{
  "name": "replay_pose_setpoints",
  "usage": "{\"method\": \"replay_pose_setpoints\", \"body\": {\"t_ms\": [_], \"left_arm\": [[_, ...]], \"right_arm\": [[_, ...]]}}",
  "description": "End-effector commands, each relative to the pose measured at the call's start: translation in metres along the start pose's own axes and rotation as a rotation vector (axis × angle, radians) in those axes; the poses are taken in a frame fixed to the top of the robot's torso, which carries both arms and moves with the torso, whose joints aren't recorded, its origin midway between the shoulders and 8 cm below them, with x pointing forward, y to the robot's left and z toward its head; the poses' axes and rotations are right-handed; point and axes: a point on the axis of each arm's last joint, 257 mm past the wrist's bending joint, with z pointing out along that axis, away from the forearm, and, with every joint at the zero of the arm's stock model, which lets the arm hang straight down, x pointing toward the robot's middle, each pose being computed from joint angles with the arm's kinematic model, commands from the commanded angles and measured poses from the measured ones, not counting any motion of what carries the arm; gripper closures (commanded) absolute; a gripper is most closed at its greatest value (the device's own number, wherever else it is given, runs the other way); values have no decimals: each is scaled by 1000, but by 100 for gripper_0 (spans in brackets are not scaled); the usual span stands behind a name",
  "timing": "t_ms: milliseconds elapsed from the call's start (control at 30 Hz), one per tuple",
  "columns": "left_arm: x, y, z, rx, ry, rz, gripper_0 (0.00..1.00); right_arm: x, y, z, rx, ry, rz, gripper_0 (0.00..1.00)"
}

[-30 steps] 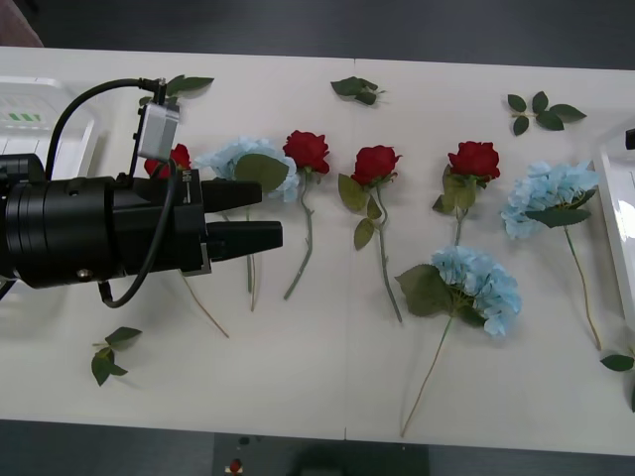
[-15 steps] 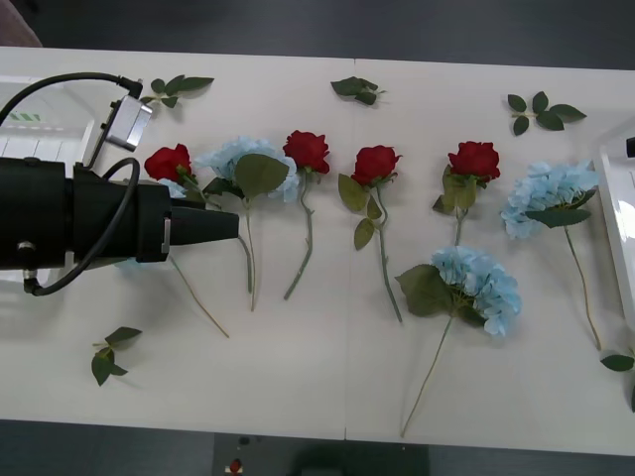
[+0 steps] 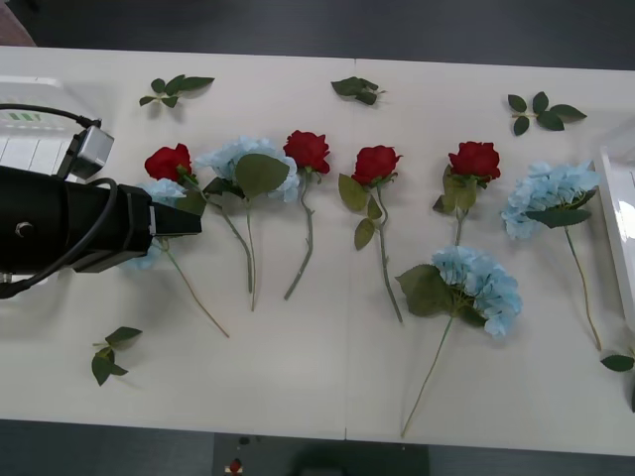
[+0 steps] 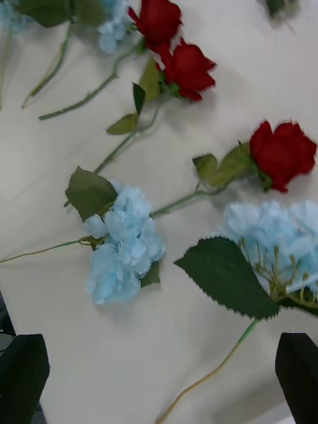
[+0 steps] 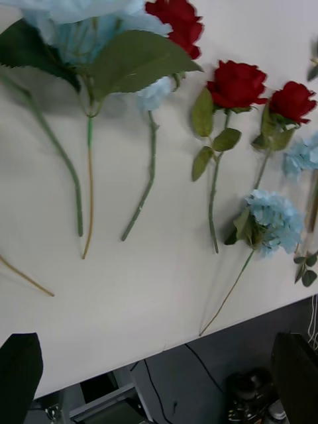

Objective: Put the red flowers into the right box and the blue flowers into the left box

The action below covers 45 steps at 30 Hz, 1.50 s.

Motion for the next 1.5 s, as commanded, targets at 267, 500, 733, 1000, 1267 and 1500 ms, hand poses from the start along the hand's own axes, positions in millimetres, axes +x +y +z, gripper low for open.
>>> {"method": "replay_pose_setpoints", "body": {"t_ms": [267,500,733,1000,1267,1500], "left_arm": [[15,44,37,-167,7,-195,0],[5,76,53,-267,-18,-217,0],[-18,103,65,-357,-68,-193,0],[-34,128,84,-429,-70,-209,0],[-35,148,98,-498,-54,-201,0],[-34,167,109,-561,-55,-173,0]], "right_arm": [[67,-45,2,221,97,381,0],[96,-73,16,364,113,483,0],[111,-90,31,453,122,488,0],[120,-89,59,476,109,497,0],[111,-81,89,448,75,481,0],[116,-74,107,441,93,472,0]]}}
